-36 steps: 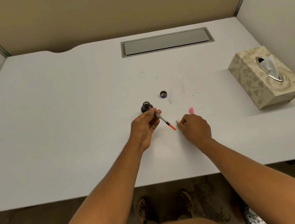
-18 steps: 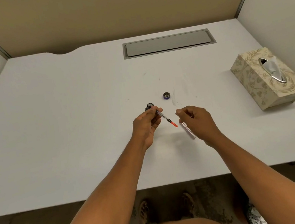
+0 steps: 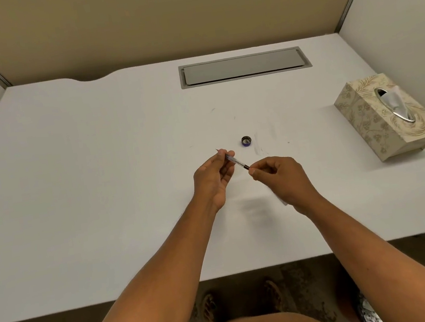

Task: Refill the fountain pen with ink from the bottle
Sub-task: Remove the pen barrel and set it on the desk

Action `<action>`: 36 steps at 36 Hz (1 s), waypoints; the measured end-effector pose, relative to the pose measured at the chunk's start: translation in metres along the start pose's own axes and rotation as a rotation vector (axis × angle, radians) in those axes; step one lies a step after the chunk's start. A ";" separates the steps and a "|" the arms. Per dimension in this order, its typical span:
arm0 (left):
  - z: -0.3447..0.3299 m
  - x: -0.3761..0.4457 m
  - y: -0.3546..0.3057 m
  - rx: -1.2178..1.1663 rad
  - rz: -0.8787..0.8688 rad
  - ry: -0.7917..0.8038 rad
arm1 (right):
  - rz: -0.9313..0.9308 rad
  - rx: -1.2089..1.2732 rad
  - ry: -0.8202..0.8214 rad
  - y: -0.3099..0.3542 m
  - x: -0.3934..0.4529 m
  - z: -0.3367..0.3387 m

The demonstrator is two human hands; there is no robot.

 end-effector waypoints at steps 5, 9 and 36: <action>0.001 0.000 -0.006 0.011 0.012 0.053 | -0.007 0.008 -0.065 0.004 0.001 -0.003; 0.007 0.000 -0.006 0.050 0.041 0.109 | -0.001 -0.005 -0.098 0.008 0.003 -0.004; -0.011 0.004 0.001 0.135 0.231 -0.004 | 0.134 -0.357 0.074 0.033 0.022 0.009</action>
Point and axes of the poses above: each hand's wrist, its own x-axis towards the middle knuckle, its own z-axis out of the back of the hand, y = z × x, the point moved 7 cm from there along x, towards the middle knuckle, and after that the axes turned 12 degrees about x, right-handed, at the moved point
